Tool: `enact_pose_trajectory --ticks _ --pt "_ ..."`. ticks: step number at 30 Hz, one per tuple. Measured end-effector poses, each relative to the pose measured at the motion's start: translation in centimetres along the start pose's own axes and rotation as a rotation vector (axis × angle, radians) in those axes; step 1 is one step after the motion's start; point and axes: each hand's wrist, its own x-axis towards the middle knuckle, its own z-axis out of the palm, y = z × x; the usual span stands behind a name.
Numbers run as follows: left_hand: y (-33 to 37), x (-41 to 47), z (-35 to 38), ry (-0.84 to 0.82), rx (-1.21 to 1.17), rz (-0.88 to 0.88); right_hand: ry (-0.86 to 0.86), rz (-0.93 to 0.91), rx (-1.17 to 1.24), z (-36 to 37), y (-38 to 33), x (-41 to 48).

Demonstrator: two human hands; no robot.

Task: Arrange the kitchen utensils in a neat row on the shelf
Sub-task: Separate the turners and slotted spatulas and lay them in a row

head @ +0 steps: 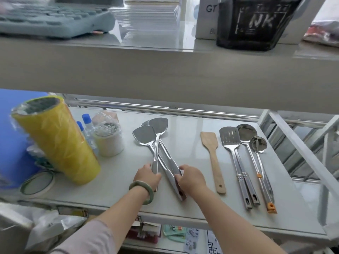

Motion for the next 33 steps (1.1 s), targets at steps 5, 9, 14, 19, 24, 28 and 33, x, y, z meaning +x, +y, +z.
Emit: enact_pose_trajectory --ticks 5,9,14,19,24,28,33 --pt "0.1 -0.1 0.0 -0.020 -0.136 -0.055 -0.114 0.028 0.096 1.0 -2.0 -0.4" --pt "0.2 -0.5 0.3 -0.051 -0.239 -0.110 -0.163 0.079 0.191 2.0 -3.1 -0.7" --pt "0.2 -1.0 0.7 -0.018 -0.343 -0.121 -0.069 0.107 0.293 2.0 -3.3 -1.3" --pt "-0.6 -2.7 1.6 0.025 -0.360 -0.120 -0.056 0.124 0.426 2.6 -3.1 -1.9" --pt "-0.2 -3.7 2.3 0.079 -0.376 -0.027 -0.034 0.089 0.519 2.7 -2.5 -2.6" --pt "1.1 -4.1 3.1 0.063 -0.409 0.005 0.043 0.074 0.575 1.9 -1.4 -2.9" --pt "3.3 -4.7 4.8 -0.002 -0.464 0.078 0.142 0.108 0.709 1.1 1.0 -3.2"
